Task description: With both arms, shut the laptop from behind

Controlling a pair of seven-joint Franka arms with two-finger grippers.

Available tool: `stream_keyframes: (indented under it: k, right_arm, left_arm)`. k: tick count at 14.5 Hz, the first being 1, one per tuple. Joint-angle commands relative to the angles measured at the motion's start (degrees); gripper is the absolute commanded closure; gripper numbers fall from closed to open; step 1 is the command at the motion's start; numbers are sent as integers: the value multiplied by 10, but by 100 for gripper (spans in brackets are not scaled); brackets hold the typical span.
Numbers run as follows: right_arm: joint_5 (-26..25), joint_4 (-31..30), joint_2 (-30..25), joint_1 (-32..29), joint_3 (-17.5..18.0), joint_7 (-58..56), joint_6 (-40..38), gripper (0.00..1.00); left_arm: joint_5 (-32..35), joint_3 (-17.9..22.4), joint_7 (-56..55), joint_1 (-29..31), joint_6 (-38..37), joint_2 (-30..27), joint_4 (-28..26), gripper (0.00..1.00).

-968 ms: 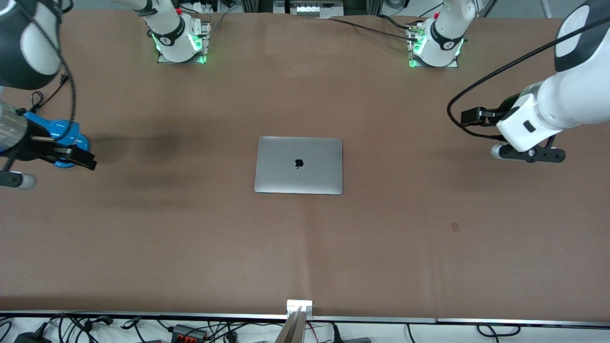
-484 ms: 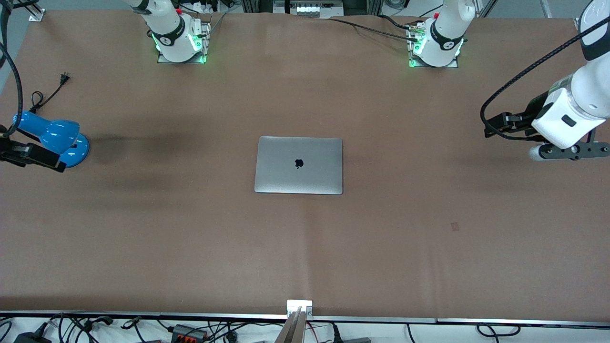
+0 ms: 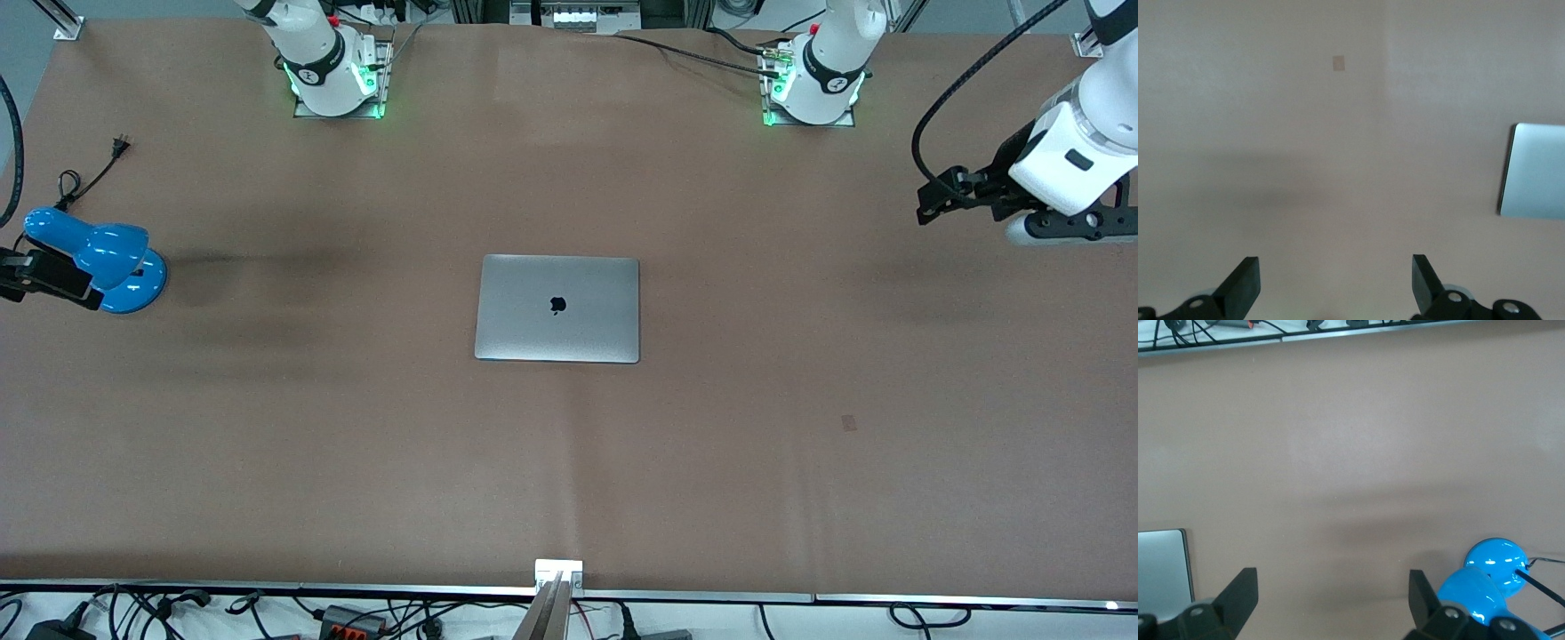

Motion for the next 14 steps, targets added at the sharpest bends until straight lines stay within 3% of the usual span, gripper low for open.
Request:
stream_keyframes:
  k: [1,4,7,14]
  right_arm:
    - [-17,-111,-80,-12,14,-7,24,0]
    - [-31,-206,-155,-11,17,-9,44,0]
    - [-31,-256,-201,-10,21,-9,32,0]
    - [-29,-257,-196,-10,21,-10,38,0]
  left_arm:
    - [-4,9,27,5,-5,1,-9,0]
    - [-4,8,27,7,-6,1,-8,0]
    - [-4,6,27,7,-20,0,-7,0]
    - [-3,9,22,8,-32,5,1,0]
